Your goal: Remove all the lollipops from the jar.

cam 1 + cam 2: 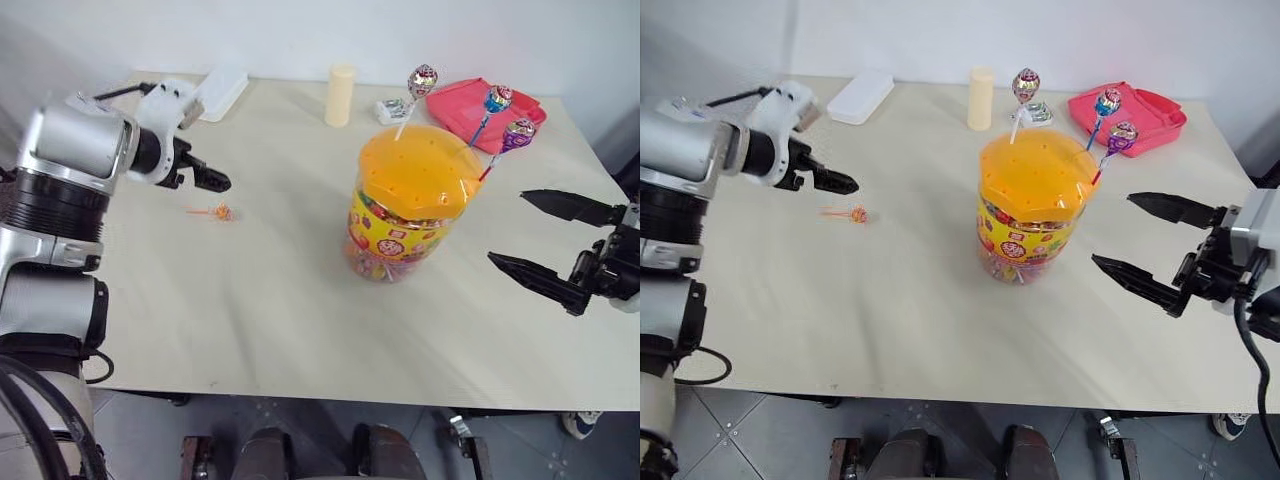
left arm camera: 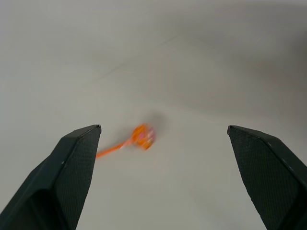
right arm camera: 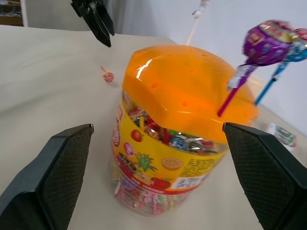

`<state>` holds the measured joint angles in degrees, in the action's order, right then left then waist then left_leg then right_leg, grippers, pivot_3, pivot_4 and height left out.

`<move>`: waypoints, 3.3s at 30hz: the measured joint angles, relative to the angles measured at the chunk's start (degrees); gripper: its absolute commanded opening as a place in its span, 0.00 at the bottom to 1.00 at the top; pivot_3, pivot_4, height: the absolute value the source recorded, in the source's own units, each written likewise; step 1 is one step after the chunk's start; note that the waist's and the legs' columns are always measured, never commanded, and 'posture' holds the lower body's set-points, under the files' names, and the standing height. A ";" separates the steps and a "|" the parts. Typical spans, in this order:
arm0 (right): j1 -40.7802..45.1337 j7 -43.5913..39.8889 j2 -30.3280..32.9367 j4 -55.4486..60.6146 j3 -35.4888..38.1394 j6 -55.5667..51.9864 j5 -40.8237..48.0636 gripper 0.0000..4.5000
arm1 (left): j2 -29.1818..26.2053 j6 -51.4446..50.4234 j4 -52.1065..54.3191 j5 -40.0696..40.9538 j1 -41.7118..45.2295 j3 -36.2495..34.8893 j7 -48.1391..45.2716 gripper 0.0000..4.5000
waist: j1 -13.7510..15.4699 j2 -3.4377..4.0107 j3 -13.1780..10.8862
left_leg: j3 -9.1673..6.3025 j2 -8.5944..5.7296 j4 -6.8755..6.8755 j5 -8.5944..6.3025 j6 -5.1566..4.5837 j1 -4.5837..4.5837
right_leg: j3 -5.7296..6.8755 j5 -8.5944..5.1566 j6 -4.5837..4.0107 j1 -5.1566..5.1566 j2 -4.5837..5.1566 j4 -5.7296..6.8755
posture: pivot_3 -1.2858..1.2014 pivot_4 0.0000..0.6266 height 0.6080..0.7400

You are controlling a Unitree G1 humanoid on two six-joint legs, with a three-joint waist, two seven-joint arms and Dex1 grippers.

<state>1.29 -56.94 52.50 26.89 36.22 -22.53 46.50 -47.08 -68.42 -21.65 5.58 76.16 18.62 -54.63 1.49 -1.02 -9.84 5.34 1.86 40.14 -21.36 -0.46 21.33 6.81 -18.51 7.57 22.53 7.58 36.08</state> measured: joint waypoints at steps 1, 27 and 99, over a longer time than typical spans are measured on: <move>-0.55 0.25 0.00 0.32 0.57 -0.04 0.01 1.00 | 0.00 2.58 0.48 0.66 -0.09 -0.15 -1.56 1.00 | 0.04 0.01 -0.01 | 0.00 0.00 0.01 0.00 0.00 0.01 | 0.00 0.00 0.00 0.00 0.00 0.00 | 0.52 0.24 1.00; -15.73 9.97 -6.33 15.07 14.88 -1.60 3.79 1.00 | 37.14 67.81 -40.47 12.71 10.62 -19.82 -20.33 0.74 | 1.47 0.03 -0.02 | 0.04 -0.09 0.23 -0.09 -0.18 0.14 | 0.04 0.08 0.15 -0.04 0.04 -0.08 | 0.52 0.24 1.00; 9.03 -4.57 3.03 -8.96 -4.19 1.23 -2.11 1.00 | -15.44 -2.67 0.23 -8.17 -6.32 -3.01 -1.32 0.99 | 0.19 -0.01 -0.16 | 0.03 -0.07 0.23 -0.09 -0.15 0.08 | -0.05 0.08 0.15 0.02 0.10 0.05 | 0.52 0.24 1.00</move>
<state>10.32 -61.51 55.53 17.92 32.03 -21.30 44.40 -62.52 -71.09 -21.42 -2.58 69.83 15.61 -55.95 1.68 -1.03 -10.00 5.36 1.80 40.38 -21.45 -0.61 21.41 6.75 -18.43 7.73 22.55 7.68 36.13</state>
